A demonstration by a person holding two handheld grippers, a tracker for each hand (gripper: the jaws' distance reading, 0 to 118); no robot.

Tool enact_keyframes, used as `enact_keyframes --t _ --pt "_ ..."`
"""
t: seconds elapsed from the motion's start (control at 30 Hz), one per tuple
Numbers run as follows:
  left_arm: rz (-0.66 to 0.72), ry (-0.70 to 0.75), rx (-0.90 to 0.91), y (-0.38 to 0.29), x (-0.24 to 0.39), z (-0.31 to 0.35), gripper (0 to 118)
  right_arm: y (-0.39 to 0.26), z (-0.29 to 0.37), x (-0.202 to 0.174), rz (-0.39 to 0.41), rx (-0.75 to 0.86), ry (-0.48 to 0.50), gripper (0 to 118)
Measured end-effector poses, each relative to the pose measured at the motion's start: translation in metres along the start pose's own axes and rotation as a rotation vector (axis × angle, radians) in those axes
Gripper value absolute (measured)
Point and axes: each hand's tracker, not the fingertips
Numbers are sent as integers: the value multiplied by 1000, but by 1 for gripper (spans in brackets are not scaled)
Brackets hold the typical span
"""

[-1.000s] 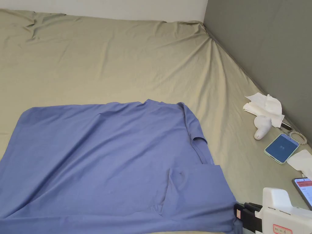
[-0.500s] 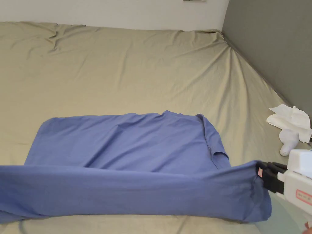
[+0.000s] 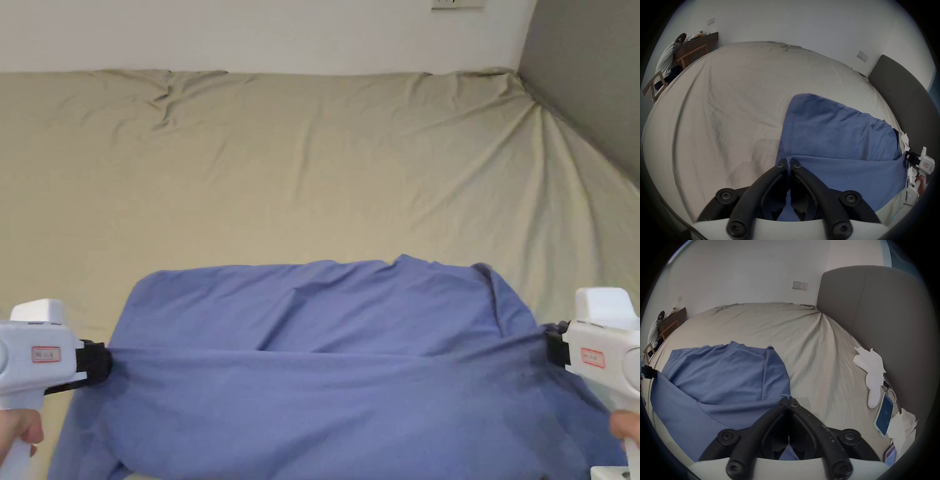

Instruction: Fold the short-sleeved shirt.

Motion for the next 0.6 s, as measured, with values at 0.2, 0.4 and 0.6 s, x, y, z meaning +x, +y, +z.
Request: enact_keyframes --t 0.2,0.4,0.6 --pt "-3 14 -33 -5 -7 -12 2 -8 -13 -2 16 -43 -10 8" --pt "64 -109 137 -12 -29 49 114 -12 56 32 -173 136 105 111" --pt "-45 -51 335 -81 -11 181 118 -51 187 49 -186 283 109 118"
